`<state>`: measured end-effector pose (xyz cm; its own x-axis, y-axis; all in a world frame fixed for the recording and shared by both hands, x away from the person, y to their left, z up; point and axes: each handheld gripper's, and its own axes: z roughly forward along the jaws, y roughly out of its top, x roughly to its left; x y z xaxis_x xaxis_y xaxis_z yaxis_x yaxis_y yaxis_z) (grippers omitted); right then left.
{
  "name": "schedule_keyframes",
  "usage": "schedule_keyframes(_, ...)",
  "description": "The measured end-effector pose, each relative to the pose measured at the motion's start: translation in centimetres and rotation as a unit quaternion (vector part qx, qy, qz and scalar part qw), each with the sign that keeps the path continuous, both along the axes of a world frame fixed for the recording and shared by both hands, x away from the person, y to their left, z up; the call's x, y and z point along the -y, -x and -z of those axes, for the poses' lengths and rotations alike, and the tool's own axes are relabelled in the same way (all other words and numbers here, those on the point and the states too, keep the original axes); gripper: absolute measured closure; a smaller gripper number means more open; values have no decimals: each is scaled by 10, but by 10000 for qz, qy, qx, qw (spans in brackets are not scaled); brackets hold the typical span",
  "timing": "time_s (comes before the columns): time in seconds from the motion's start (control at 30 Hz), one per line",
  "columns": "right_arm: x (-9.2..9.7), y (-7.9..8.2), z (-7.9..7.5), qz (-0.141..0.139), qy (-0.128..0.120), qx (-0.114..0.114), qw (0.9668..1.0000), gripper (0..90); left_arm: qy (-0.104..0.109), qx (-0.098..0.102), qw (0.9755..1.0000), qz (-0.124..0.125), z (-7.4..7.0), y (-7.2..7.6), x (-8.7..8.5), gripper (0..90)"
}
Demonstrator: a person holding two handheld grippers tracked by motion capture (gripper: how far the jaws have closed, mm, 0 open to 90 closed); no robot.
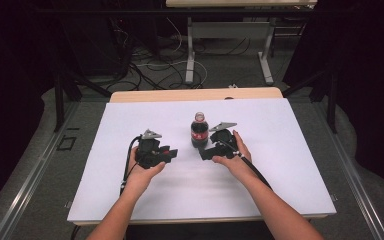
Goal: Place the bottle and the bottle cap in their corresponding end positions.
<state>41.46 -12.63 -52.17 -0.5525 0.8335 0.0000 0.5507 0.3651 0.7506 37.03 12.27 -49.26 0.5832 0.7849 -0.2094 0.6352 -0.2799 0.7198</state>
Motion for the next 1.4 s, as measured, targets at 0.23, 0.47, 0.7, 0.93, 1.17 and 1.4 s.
schedule_keyframes(0.23,21,21,-2,3,58,67,10000,0,-92,-2,9998,204,11,-4,19,613)
schedule_keyframes(0.47,44,40,-9,69,-244,-10,9997,0,172,-75,9991,376,21,-6,39,614)
schedule_keyframes(0.7,62,49,-6,282,-317,-15,9991,0,112,-14,9974,709,38,-3,65,614)
schedule_keyframes(0.93,74,49,-3,392,-378,-11,9985,0,46,-20,9953,969,58,4,83,613)
schedule_keyframes(1.17,76,50,-5,427,-490,-4,9979,0,-127,76,9940,1081,66,4,88,611)
schedule_keyframes(1.4,77,49,-4,421,-472,20,9980,2,60,82,9947,1027,65,1,85,487)
